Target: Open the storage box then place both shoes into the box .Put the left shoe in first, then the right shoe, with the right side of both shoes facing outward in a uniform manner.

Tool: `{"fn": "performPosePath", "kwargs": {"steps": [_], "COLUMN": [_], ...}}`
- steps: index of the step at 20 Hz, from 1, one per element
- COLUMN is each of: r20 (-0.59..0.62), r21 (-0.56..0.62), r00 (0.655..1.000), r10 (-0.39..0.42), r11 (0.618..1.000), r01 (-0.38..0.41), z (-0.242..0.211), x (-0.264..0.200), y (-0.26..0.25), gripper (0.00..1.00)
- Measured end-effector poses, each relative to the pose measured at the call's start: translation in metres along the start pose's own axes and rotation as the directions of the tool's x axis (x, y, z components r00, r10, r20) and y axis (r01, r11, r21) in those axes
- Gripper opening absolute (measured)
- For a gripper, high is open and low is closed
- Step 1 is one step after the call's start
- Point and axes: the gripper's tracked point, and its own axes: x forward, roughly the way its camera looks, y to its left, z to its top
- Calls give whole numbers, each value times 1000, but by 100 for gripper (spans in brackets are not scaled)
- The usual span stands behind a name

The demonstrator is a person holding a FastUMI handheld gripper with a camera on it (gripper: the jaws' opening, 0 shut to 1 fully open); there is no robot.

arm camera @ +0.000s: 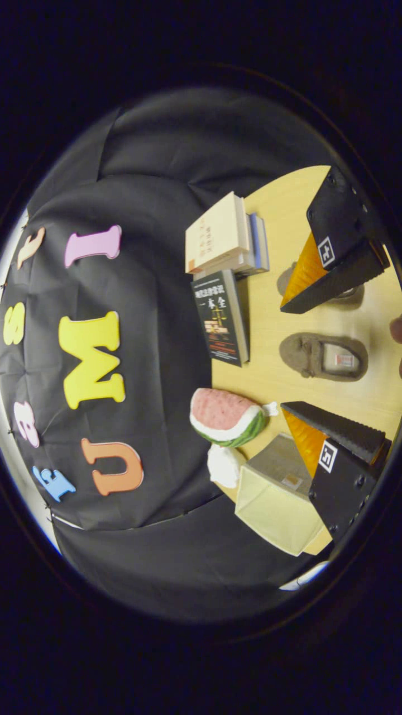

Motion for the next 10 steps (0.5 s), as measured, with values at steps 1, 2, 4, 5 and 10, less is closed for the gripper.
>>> {"fn": "performPosePath", "kwargs": {"steps": [1, 2, 4, 5, 10], "r20": [-40, -83, -157, -186, -271], "r21": [9, 25, 40, 38, 19], "r00": [999, 996, 987, 982, 962], "r10": [7, 15, 22, 24, 34], "r11": [1000, 1000, 999, 999, 999], "r01": [-7, -13, -15, -18, -30], "z": [-14, -30, -56, -64, -90], "x": [8, 17, 32, 38, 68], "y": [-3, -6, -12, -15, -22], "gripper": [96, 96, 92, 92, 85]}}
